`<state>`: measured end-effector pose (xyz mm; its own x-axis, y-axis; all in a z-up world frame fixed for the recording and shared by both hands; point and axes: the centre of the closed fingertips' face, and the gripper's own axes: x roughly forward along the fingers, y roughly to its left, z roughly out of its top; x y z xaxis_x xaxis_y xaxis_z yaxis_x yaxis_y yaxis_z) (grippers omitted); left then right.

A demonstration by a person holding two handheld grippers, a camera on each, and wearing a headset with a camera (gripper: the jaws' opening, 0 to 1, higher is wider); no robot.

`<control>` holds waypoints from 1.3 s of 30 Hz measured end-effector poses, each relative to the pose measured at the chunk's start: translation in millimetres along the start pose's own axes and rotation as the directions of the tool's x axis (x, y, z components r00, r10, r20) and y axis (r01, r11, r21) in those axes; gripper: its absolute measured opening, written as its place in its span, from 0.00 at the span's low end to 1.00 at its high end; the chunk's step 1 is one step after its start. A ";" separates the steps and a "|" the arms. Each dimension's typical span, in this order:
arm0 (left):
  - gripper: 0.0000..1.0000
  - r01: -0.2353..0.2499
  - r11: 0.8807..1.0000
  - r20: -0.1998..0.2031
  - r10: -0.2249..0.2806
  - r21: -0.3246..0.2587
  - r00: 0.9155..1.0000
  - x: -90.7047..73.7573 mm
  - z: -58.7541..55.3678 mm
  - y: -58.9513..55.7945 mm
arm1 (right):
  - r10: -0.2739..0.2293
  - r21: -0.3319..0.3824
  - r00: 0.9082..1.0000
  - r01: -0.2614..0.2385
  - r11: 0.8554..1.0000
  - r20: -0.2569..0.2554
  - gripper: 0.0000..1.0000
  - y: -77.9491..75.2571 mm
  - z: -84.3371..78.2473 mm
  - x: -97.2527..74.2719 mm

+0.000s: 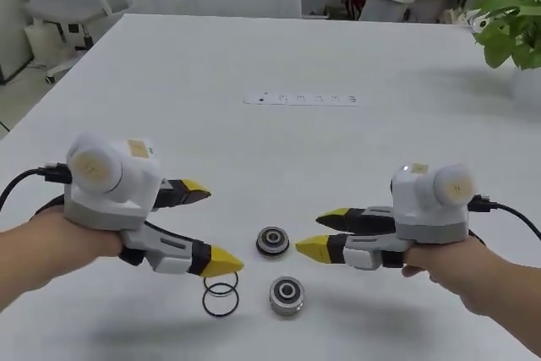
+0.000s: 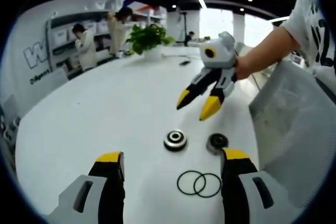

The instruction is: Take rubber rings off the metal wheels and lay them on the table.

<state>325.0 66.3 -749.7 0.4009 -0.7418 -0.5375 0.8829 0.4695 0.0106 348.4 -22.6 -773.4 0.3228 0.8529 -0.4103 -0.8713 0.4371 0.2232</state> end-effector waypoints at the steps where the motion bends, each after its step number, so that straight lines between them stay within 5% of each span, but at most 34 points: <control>1: 0.76 0.002 1.000 -0.002 -0.002 0.001 1.000 1.1 -0.4 -0.4 | -0.001 0.001 1.000 0.001 1.000 -0.003 0.38 -0.6 -1.7 -0.2; 39: 0.64 0.052 0.998 -0.014 -0.052 -0.025 0.999 26.1 -1.8 -7.0 | 0.046 -0.027 0.998 -0.047 0.999 -0.035 0.34 7.2 -12.3 19.6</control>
<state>328.8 44.5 -765.4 0.3511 -0.7587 -0.5488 0.8962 0.4421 -0.0378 344.0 -6.2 -790.8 0.2692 0.8615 -0.4305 -0.8952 0.3886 0.2180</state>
